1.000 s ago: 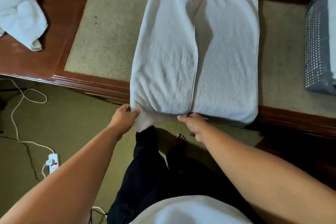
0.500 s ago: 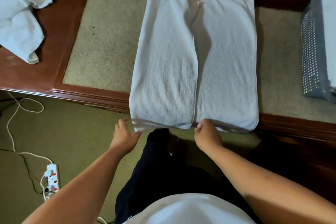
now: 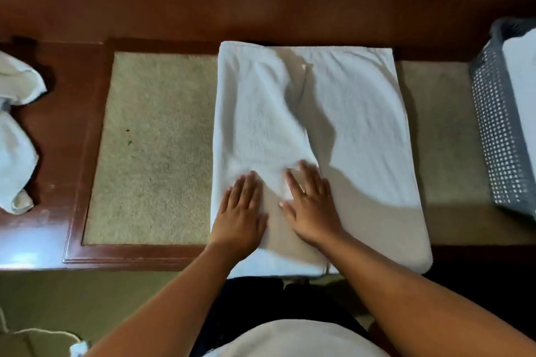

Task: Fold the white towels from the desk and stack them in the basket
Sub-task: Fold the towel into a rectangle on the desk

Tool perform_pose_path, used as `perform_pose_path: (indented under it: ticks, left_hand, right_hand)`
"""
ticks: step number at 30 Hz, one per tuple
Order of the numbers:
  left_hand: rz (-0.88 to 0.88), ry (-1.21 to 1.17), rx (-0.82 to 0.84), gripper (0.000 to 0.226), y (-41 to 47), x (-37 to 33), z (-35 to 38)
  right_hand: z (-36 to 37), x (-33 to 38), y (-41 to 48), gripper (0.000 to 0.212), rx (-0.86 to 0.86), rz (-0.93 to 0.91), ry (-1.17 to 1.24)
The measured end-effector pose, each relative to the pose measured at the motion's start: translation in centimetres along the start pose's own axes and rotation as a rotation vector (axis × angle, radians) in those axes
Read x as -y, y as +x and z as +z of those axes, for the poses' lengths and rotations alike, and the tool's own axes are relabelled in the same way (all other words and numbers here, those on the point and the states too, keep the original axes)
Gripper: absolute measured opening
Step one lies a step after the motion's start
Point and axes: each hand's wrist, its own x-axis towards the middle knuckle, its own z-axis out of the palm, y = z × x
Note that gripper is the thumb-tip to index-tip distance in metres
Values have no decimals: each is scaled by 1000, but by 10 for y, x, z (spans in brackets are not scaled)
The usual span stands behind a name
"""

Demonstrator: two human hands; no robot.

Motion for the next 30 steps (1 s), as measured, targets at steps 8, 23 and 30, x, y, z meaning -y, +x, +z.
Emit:
perform_pose_path:
  ticks: [8, 23, 30]
  left_hand:
    - [-73, 59, -42, 94, 178, 40, -57]
    - [-176, 93, -167, 93, 303, 70, -92]
    - [-227, 147, -16, 90, 293, 63, -104]
  right_hand:
    - [-84, -4, 178, 85, -89, 576, 745]
    - [-87, -58, 349, 43, -477, 565, 732]
    - [-90, -77, 290, 23, -447, 445, 396]
